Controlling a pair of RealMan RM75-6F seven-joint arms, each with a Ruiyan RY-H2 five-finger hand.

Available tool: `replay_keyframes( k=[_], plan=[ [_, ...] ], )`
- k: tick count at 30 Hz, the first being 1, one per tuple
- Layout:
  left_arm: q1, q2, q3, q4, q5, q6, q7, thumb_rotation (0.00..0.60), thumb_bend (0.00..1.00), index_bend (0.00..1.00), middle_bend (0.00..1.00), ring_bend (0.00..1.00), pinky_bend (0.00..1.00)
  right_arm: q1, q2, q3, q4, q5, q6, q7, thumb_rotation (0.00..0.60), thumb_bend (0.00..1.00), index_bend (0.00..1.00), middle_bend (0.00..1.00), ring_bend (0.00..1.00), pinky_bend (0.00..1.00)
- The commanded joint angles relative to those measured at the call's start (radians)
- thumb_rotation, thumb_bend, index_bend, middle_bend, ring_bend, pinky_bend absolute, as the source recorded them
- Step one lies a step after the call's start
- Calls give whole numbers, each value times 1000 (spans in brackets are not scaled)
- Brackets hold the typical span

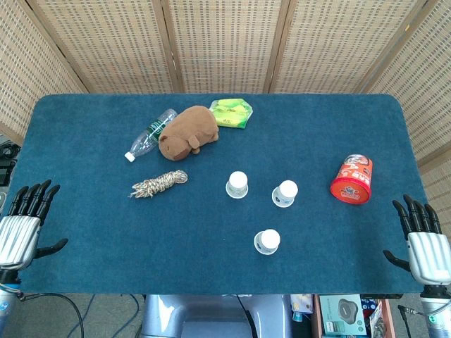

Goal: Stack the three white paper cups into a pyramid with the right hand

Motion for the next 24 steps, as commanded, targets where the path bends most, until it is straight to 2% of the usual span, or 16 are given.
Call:
replay_keyframes(
  k=[1,8,11,18,24],
  plan=[
    [2,2,4,-4,9,3,2,600,133,0,0,0,0,-1,-1,2,1,2,1,-2,600,0,0,0,0,0],
    [5,3,3,-1,25,18,-6,600,132,0,0,0,0,21,2,16,-12,-8,-13,28,600,0,0,0,0,0],
    [0,-3,-5,8,21,18,-7,600,133,0,0,0,0,69,15,30,-28,-27,-66,64,600,0,0,0,0,0],
    [-9,-21,-14,28,7,11,-1,600,133,0,0,0,0,264,44,113,-86,-5,-297,97,600,0,0,21,0,0],
    [-16,-35,-26,41,0,13,6,600,133,0,0,0,0,449,-14,195,-104,90,-524,128,600,0,18,61,0,1]
  ],
)
